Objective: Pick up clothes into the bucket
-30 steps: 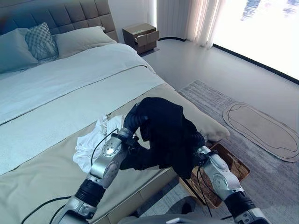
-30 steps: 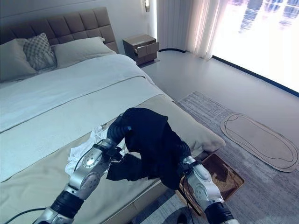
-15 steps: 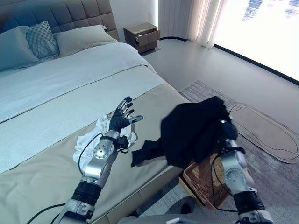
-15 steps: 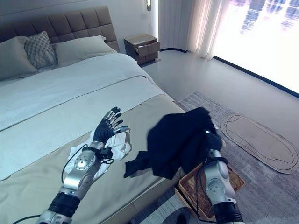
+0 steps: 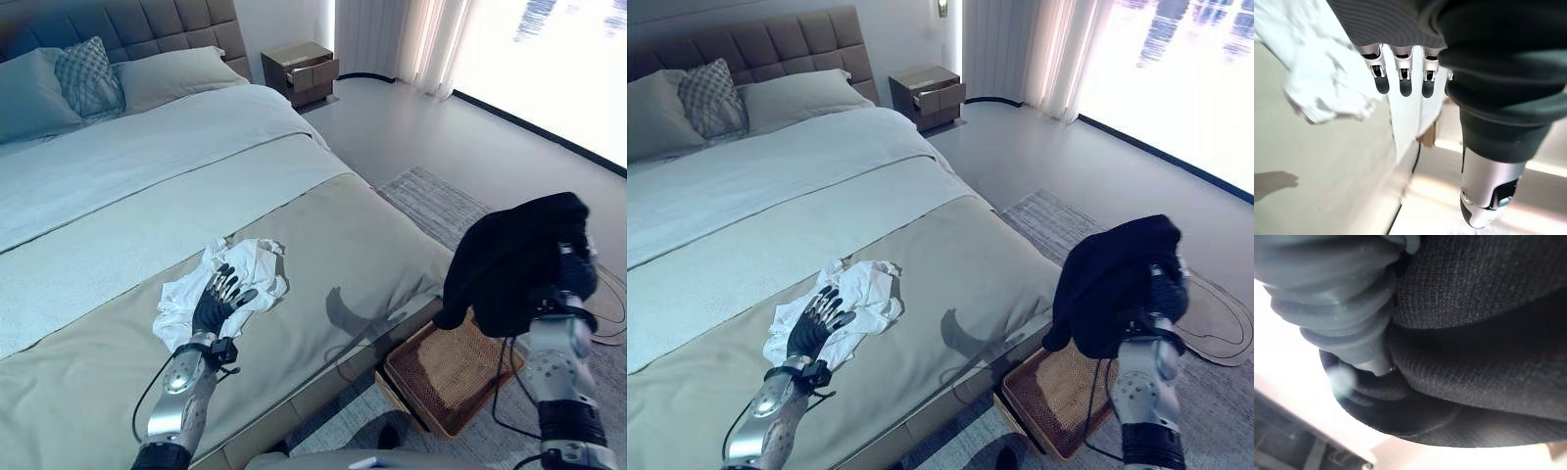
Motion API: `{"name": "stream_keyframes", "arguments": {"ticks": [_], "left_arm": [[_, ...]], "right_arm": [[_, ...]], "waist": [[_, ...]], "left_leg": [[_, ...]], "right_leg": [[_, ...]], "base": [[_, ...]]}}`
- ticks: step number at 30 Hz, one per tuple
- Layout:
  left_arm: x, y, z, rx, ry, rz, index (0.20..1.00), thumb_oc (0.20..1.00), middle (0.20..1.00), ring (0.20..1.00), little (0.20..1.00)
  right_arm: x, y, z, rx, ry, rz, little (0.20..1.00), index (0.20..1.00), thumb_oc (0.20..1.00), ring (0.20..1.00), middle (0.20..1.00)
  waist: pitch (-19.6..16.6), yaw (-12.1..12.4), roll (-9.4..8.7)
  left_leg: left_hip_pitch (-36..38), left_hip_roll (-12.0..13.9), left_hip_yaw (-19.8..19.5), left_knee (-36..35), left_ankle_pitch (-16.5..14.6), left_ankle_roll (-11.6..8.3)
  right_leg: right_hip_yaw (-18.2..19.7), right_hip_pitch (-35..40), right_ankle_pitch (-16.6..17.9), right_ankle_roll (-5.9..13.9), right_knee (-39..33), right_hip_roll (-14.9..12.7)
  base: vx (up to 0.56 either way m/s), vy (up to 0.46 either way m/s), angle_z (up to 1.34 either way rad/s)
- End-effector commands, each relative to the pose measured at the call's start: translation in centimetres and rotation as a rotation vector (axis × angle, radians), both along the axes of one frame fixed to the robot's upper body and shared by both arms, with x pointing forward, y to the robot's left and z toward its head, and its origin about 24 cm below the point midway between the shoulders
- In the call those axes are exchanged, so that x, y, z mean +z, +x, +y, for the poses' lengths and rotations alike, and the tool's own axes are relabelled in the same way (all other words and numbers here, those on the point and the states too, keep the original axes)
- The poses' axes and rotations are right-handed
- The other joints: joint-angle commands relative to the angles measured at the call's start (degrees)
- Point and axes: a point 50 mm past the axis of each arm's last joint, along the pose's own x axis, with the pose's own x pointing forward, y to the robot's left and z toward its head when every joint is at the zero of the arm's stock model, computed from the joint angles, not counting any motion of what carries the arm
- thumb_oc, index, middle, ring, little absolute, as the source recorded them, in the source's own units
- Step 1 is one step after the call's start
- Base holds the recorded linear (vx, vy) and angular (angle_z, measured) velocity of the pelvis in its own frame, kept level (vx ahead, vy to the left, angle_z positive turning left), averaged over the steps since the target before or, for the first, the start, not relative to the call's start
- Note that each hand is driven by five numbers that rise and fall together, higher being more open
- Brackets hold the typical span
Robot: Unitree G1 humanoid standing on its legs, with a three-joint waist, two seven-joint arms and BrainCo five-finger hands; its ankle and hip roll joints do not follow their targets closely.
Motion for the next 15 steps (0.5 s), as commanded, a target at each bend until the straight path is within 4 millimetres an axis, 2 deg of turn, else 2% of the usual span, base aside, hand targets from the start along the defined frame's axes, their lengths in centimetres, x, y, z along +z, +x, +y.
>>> {"name": "stream_keyframes", "arguments": {"ticks": [1, 5, 10, 12, 13, 15], "left_arm": [[1.7, 1.4, 1.5, 0.07, 0.005, -0.105, 1.0, 1.0, 1.0, 1.0, 1.0], [0.5, 0.3, 2.6, 0.175, -0.016, -0.053, 1.0, 1.0, 1.0, 1.0, 1.0], [0.7, -0.1, 3.7, 0.259, -0.01, -0.068, 1.0, 1.0, 1.0, 1.0, 1.0], [2.2, 0.5, 4.6, 0.328, -0.005, -0.139, 1.0, 1.0, 1.0, 1.0, 1.0], [2.2, 0.6, 4.6, 0.329, -0.006, -0.142, 1.0, 1.0, 1.0, 1.0, 1.0], [2.9, 1.0, 4.8, 0.352, -0.011, -0.176, 1.0, 1.0, 1.0, 1.0, 1.0]], "right_arm": [[5.6, 0.3, -1.7, -0.099, -0.121, -0.22, 0.2, 0.2, 0.2, 0.2, 0.2], [5.1, 0.2, -1.8, -0.107, -0.123, -0.185, 0.2, 0.2, 0.2, 0.2, 0.2], [4.0, 0.2, -1.4, -0.096, -0.137, -0.114, 0.2, 0.2, 0.2, 0.2, 0.2], [3.8, 1.0, -0.9, -0.08, -0.185, -0.049, 0.2, 0.2, 0.2, 0.2, 0.2], [3.9, 1.0, -0.8, -0.08, -0.186, -0.051, 0.2, 0.2, 0.2, 0.2, 0.2], [3.7, 1.5, -0.6, -0.08, -0.17, -0.043, 0.2, 0.2, 0.2, 0.2, 0.2]], "waist": [[1.1, 0.8, -3.03], [2.1, 1.1, -2.99], [4.3, 1.2, -2.56], [10.2, 0.9, -1.49], [10.1, 0.9, -1.5], [12.5, 0.8, -1.02]], "left_leg": [[-2.1, 1.8, -2.0, 4.1, -1.1, -1.66], [-2.6, 1.4, -2.2, 4.6, -1.3, -1.44], [-4.3, 0.9, -2.3, 6.3, -1.7, -1.12], [-10.0, 0.4, -2.7, 12.1, -2.8, -0.46], [-10.6, 0.4, -2.7, 12.6, -3.0, -0.41], [-14.6, 0.4, -3.0, 16.2, -3.8, 0.06]], "right_leg": [[-4.0, 4.5, -0.7, 3.71, 0.9, -4.8], [-4.2, 4.3, -0.8, 3.67, 1.5, -5.4], [-3.9, 2.3, -1.1, 3.58, 4.0, -6.5], [-2.4, -4.7, -2.0, 3.05, 10.5, -8.6], [-2.2, -5.4, -2.3, 3.04, 11.2, -8.7], [-0.8, -9.9, -2.7, 2.65, 15.2, -9.9]], "base": [[0.0, 0.0, 0.0], [0.0, -0.003, -0.01], [-0.1, 0.007, 0.0], [-0.36, 0.034, 0.0], [-0.28, 0.032, -0.02], [-0.21, 0.014, -0.02]]}}
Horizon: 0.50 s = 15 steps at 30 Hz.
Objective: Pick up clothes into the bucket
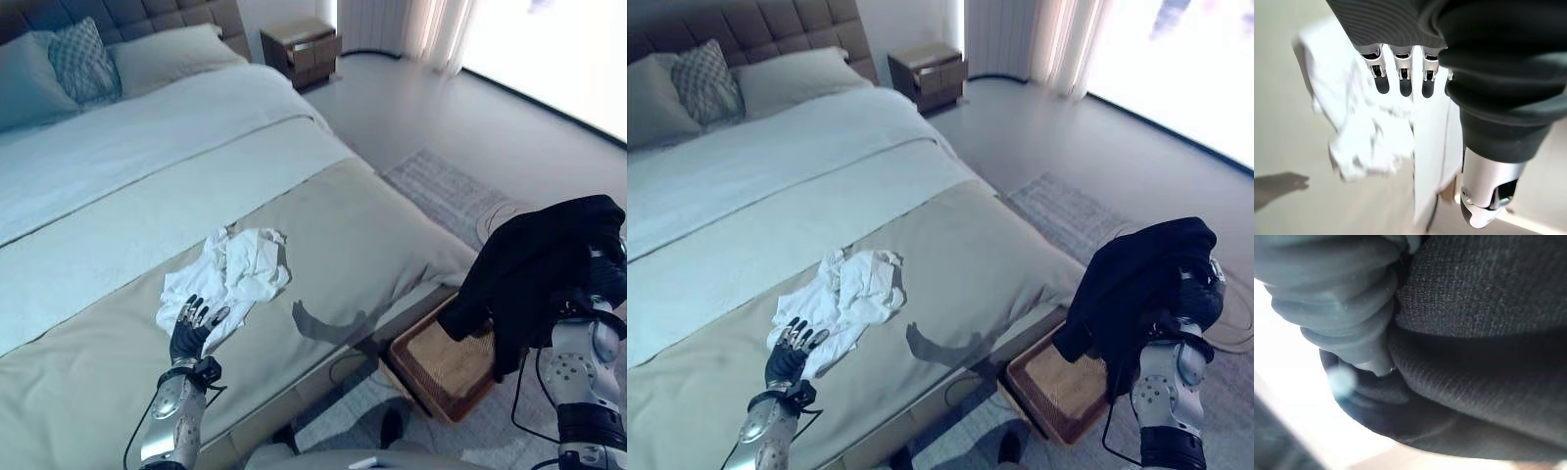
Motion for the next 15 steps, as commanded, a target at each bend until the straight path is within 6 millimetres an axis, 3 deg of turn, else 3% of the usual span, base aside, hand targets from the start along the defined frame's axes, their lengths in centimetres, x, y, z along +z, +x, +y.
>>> {"name": "stream_keyframes", "arguments": {"ticks": [1, 7, 9, 15], "left_arm": [[4.6, 2.0, 2.3, 0.085, 0.07, -0.221, 1.0, 1.0, 1.0, 1.0, 1.0], [5.9, 2.2, 2.5, 0.163, 0.039, -0.289, 1.0, 1.0, 1.0, 1.0, 1.0], [6.2, 2.3, 2.6, 0.199, 0.021, -0.313, 1.0, 1.0, 1.0, 1.0, 1.0], [7.0, 2.5, 2.8, 0.305, -0.035, -0.368, 1.0, 1.0, 1.0, 1.0, 1.0]], "right_arm": [[3.9, 1.7, 0.4, -0.004, -0.069, -0.147, 0.2, 0.2, 0.2, 0.2, 0.2], [3.5, 1.9, 0.0, -0.083, -0.033, -0.134, 0.2, 0.2, 0.2, 0.2, 0.2], [3.4, 1.8, 0.0, -0.105, -0.01, -0.145, 0.2, 0.2, 0.2, 0.2, 0.2], [3.4, 1.9, 0.1, -0.202, 0.097, -0.216, 0.2, 0.2, 0.2, 0.2, 0.2]], "waist": [[5.6, 0.7, -3.35], [7.1, 0.5, -2.28], [7.3, 0.3, -1.72], [8.4, 0.2, -0.42]], "left_leg": [[-8.9, 1.1, -2.7, 13.2, -4.3, 0.22], [-23.1, 2.0, -3.0, 24.3, -7.6, 0.97], [-26.9, 2.2, -3.8, 28.1, -10.2, 0.69], [-38.1, 2.4, -4.2, 36.5, -12.7, 0.96]], "right_leg": [[-0.7, -4.6, -3.0, 2.69, 12.6, -8.5], [2.1, -19.4, -6.5, 1.87, 24.0, -9.3], [3.5, -23.6, -9.1, 2.12, 28.4, -9.5], [6.5, -36.0, -11.7, 1.31, 37.8, -10.2]], "base": [[-0.2, 0.008, -0.05], [-0.14, -0.013, -0.05], [-0.03, -0.016, -0.03], [-0.07, -0.004, 0.0]]}}
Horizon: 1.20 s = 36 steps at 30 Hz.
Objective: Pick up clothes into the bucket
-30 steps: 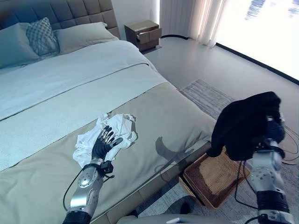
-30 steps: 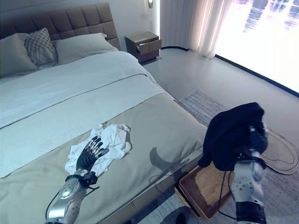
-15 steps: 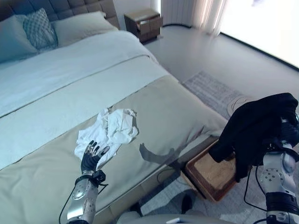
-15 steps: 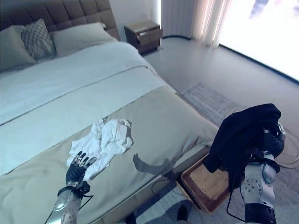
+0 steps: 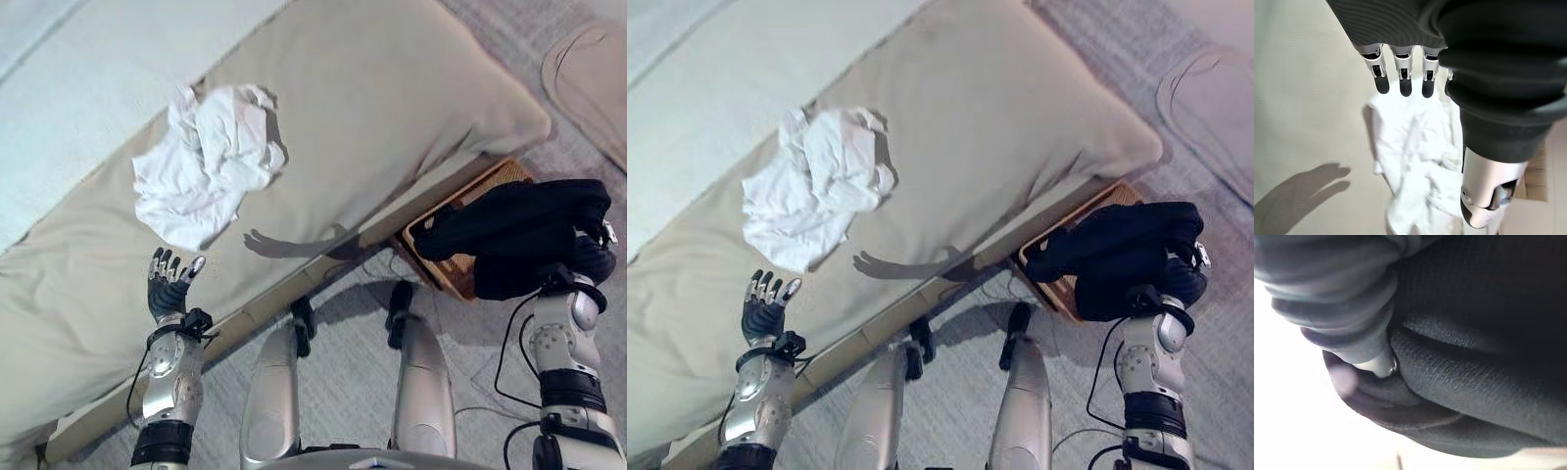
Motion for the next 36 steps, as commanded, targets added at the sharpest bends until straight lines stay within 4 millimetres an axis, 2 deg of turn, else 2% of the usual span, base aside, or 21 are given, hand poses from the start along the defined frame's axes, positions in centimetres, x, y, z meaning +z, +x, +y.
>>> {"name": "stream_keyframes", "arguments": {"ticks": [1, 3, 9, 15, 21, 27, 30, 31, 32, 33, 35, 36], "left_arm": [[1.7, -1.3, 2.2, 0.144, -0.012, -0.112, 1.0, 1.0, 1.0, 1.0, 1.0], [1.7, -1.2, 2.2, 0.15, -0.025, -0.116, 1.0, 1.0, 1.0, 1.0, 1.0], [2.3, -1.3, 2.0, 0.145, -0.021, -0.146, 1.0, 1.0, 1.0, 1.0, 1.0], [1.5, -1.6, 1.3, 0.126, -0.061, -0.121, 1.0, 1.0, 1.0, 1.0, 1.0], [1.6, -1.6, 0.6, 0.102, -0.076, -0.131, 1.0, 1.0, 1.0, 1.0, 1.0], [1.5, -1.4, -0.1, 0.07, -0.087, -0.136, 1.0, 1.0, 1.0, 1.0, 1.0], [1.8, -1.3, -0.4, 0.059, -0.097, -0.153, 1.0, 1.0, 1.0, 1.0, 1.0], [1.8, -1.3, -0.4, 0.06, -0.097, -0.153, 1.0, 1.0, 1.0, 1.0, 1.0], [1.9, -1.2, -0.6, 0.055, -0.103, -0.165, 1.0, 1.0, 1.0, 1.0, 1.0], [1.9, -1.2, -0.6, 0.056, -0.103, -0.165, 1.0, 1.0, 1.0, 1.0, 1.0], [2.2, -0.9, -0.9, 0.041, -0.106, -0.175, 1.0, 1.0, 1.0, 1.0, 1.0], [2.2, -1.0, -0.9, 0.042, -0.106, -0.175, 1.0, 1.0, 1.0, 1.0, 1.0]], "right_arm": [[2.9, -1.4, -1.8, -0.149, -0.025, -0.177, 0.2, 0.2, 0.2, 0.2, 0.2], [3.0, -1.3, -2.0, -0.167, -0.017, -0.18, 0.2, 0.2, 0.2, 0.2, 0.2], [6.3, -0.7, -4.7, -0.268, -0.04, -0.22, 0.2, 0.2, 0.2, 0.2, 0.2], [9.3, -0.2, -5.7, -0.282, -0.091, -0.262, 0.2, 0.2, 0.2, 0.2, 0.2], [10.5, 0.4, -6.2, -0.301, -0.078, -0.272, 0.2, 0.2, 0.2, 0.2, 0.2], [9.5, 2.0, -6.2, -0.32, -0.041, -0.164, 0.2, 0.2, 0.2, 0.2, 0.2], [7.3, 3.2, -5.6, -0.291, -0.023, -0.042, 0.2, 0.2, 0.2, 0.2, 0.2], [7.4, 3.2, -5.6, -0.29, -0.023, -0.042, 0.2, 0.2, 0.2, 0.2, 0.2], [6.0, 3.8, -4.8, -0.262, -0.013, 0.013, 0.2, 0.2, 0.2, 0.2, 0.2], [6.0, 3.8, -4.8, -0.262, -0.013, 0.014, 0.2, 0.2, 0.2, 0.2, 0.2], [3.5, 4.6, -3.6, -0.219, 0.002, 0.127, 0.2, 0.2, 0.2, 0.2, 0.2], [3.5, 4.6, -3.5, -0.218, 0.002, 0.127, 0.2, 0.2, 0.2, 0.2, 0.2]], "waist": [[-5.6, -0.8, 0.25], [-6.0, -0.7, 0.39], [-6.1, 0.3, 1.35], [-5.3, 1.0, 1.45], [-4.8, 1.6, 2.05], [-4.3, 2.3, 3.22], [-4.0, 2.7, 3.91], [-4.0, 2.7, 3.88], [-3.8, 2.8, 4.14], [-3.8, 2.8, 4.1], [-3.5, 2.9, 4.41], [-3.5, 2.9, 4.39]], "left_leg": [[-5.2, 1.3, -3.4, 3.6, -1.4, -1.56], [-6.9, 1.2, -3.4, 4.3, -1.6, -1.5], [-12.6, 0.9, -3.7, 7.1, -2.5, -1.28], [-14.2, 0.5, -3.7, 8.8, -3.3, -1.14], [-15.2, -0.1, -3.6, 8.5, -3.1, -1.07], [-16.2, -0.8, -3.7, 8.2, -2.6, -0.98], [-16.8, -1.0, -3.5, 8.6, -2.7, -0.84], [-16.8, -1.0, -3.5, 8.7, -2.7, -0.83], [-17.1, -1.1, -3.4, 9.0, -2.8, -0.72], [-17.1, -1.1, -3.4, 9.0, -2.8, -0.71], [-17.3, -1.3, -3.3, 9.2, -2.8, -0.6], [-17.3, -1.3, -3.3, 9.2, -2.8, -0.6]], "right_leg": [[1.2, 0.2, -0.3, 3.89, 1.3, -3.3], [1.6, -1.8, -0.5, 3.82, 2.2, -3.4], [3.6, -8.5, -1.8, 3.41, 6.0, -3.3], [4.6, -11.1, -2.9, 3.12, 8.6, -3.2], [5.0, -12.7, -3.3, 3.06, 9.3, -3.5], [5.4, -14.1, -3.4, 2.88, 9.8, -3.8], [5.7, -14.8, -3.6, 2.63, 10.6, -3.7], [5.7, -14.9, -3.6, 2.63, 10.6, -3.7], [5.9, -15.2, -3.5, 2.56, 10.8, -3.8], [5.9, -15.2, -3.5, 2.56, 10.8, -3.8], [6.0, -15.4, -3.5, 2.53, 10.9, -3.8], [6.0, -15.5, -3.5, 2.53, 11.0, -3.8]], "base": [[-0.05, -0.009, -0.01], [-0.01, -0.003, -0.02], [0.0, -0.002, -0.02], [0.01, -0.008, 0.01], [0.0, -0.003, 0.01], [0.0, 0.001, 0.04], [0.0, 0.002, 0.01], [0.0, 0.0, 0.0], [0.0, 0.0, 0.0], [0.0, 0.0, 0.0], [0.0, 0.0, 0.0], [0.0, 0.0, 0.0]]}}
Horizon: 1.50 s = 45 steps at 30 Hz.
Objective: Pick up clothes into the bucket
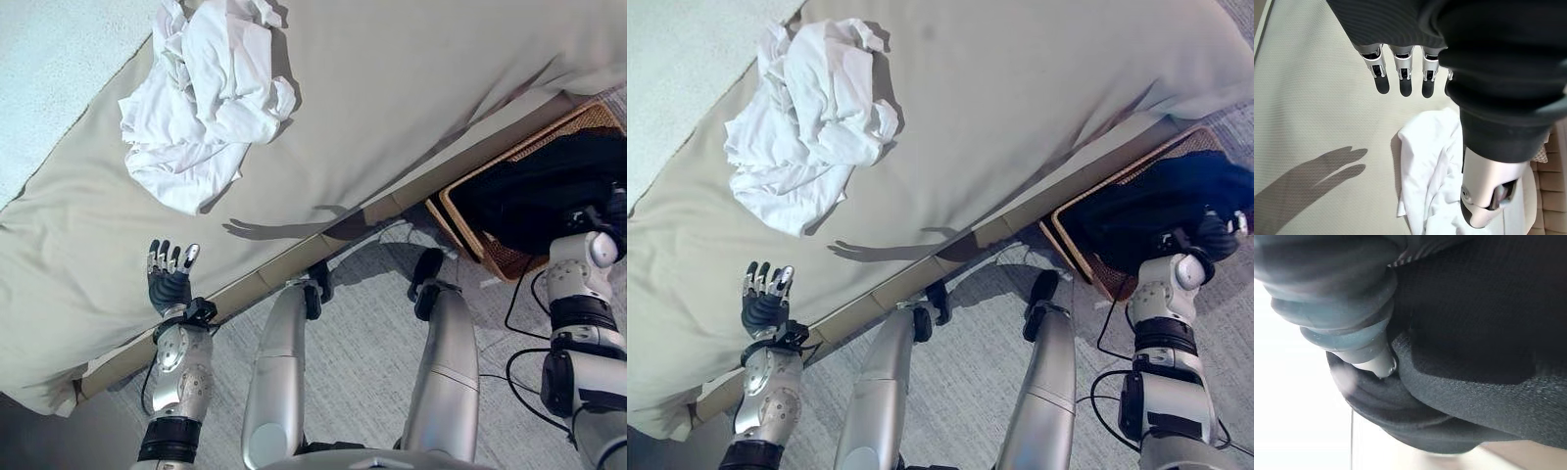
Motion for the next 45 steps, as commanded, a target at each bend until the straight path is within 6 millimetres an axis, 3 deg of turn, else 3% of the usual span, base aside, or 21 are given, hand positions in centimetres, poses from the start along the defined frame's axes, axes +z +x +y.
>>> {"name": "stream_keyframes", "arguments": {"ticks": [1, 5, 12, 13, 23, 34, 39, 45], "left_arm": [[1.3, -0.9, 0.7, 0.04, 0.019, -0.085, 1.0, 1.0, 1.0, 1.0, 1.0], [1.8, -0.7, 0.6, 0.042, 0.017, -0.111, 1.0, 1.0, 1.0, 1.0, 1.0], [2.0, -0.7, 0.5, 0.048, -0.001, -0.126, 1.0, 1.0, 1.0, 1.0, 1.0], [2.0, -0.6, 0.5, 0.048, -0.003, -0.126, 1.0, 1.0, 1.0, 1.0, 1.0], [2.5, -0.5, 0.4, 0.047, 0.006, -0.137, 1.0, 1.0, 1.0, 1.0, 1.0], [2.8, -0.3, 0.9, 0.055, 0.036, -0.15, 1.0, 1.0, 1.0, 1.0, 1.0], [2.7, -0.2, 0.6, 0.042, 0.026, -0.153, 1.0, 1.0, 1.0, 1.0, 1.0], [3.4, 0.1, 1.1, 0.076, 0.032, -0.177, 1.0, 1.0, 1.0, 1.0, 1.0]], "right_arm": [[-0.2, 0.0, -0.3, 0.017, -0.09, 0.079, 0.2, 0.2, 0.2, 0.2, 0.2], [-1.8, 0.4, 0.5, 0.013, -0.005, 0.121, 0.2, 0.2, 0.2, 0.2, 0.2], [-0.6, 0.6, 0.0, 0.017, -0.038, 0.109, 0.2, 0.2, 0.2, 0.2, 0.2], [-0.3, 0.6, -0.4, -0.006, -0.032, 0.111, 1.0, 1.0, 1.0, 1.0, 1.0], [2.6, 0.6, -1.7, -0.098, -0.038, 0.077, 1.0, 1.0, 1.0, 1.0, 1.0], [9.2, -3.2, -6.7, -0.317, -0.173, -0.056, 1.0, 1.0, 1.0, 1.0, 1.0], [8.2, -3.1, -6.6, -0.278, -0.251, 0.032, 1.0, 1.0, 1.0, 1.0, 1.0], [3.9, -1.7, -1.8, -0.105, -0.343, 0.091, 1.0, 1.0, 1.0, 1.0, 1.0]], "waist": [[-2.1, -0.8, 2.29], [-1.9, -0.6, 2.84], [-1.5, -0.8, 2.46], [-1.5, -0.7, 2.38], [-2.0, -1.0, 2.08], [-3.6, -1.6, 1.07], [-3.6, -1.7, 0.88], [-3.2, -2.5, 1.04]], "left_leg": [[-2.2, 0.0, -3.6, 1.1, -0.5, -0.67], [-2.9, -0.3, -3.5, 1.8, -0.7, -0.58], [-3.3, -0.2, -3.4, 2.1, -0.6, -0.6], [-3.3, -0.2, -3.4, 2.1, -0.7, -0.63], [-1.3, -0.1, -3.0, -2.3, 0.6, -0.87], [6.8, -1.2, -3.0, -16.8, 5.8, -1.66], [8.5, -1.5, -3.2, -19.4, 6.9, -1.88], [11.2, -1.9, -3.3, -22.2, 8.0, -1.86]], "right_leg": [[2.2, 1.9, -0.5, 3.98, 0.6, -1.3], [2.6, 1.2, -0.7, 3.92, 1.2, -1.4], [2.7, 0.9, -0.6, 3.87, 1.4, -1.3], [2.7, 0.9, -0.6, 3.84, 1.3, -1.4], [2.1, 2.7, 1.0, 4.58, -2.8, -1.1], [0.0, 10.5, 6.6, 6.96, -16.0, -1.4], [-0.8, 12.6, 7.7, 7.2, -18.6, -1.5], [-1.5, 15.9, 8.8, 7.55, -21.5, -1.3]], "base": [[0.0, 0.0, 0.0], [0.0, 0.0, 0.0], [0.0, 0.001, 0.01], [0.0, 0.0, 0.0], [0.0, 0.009, -0.01], [0.01, 0.018, -0.02], [0.02, -0.005, 0.03], [0.02, 0.006, -0.01]]}}
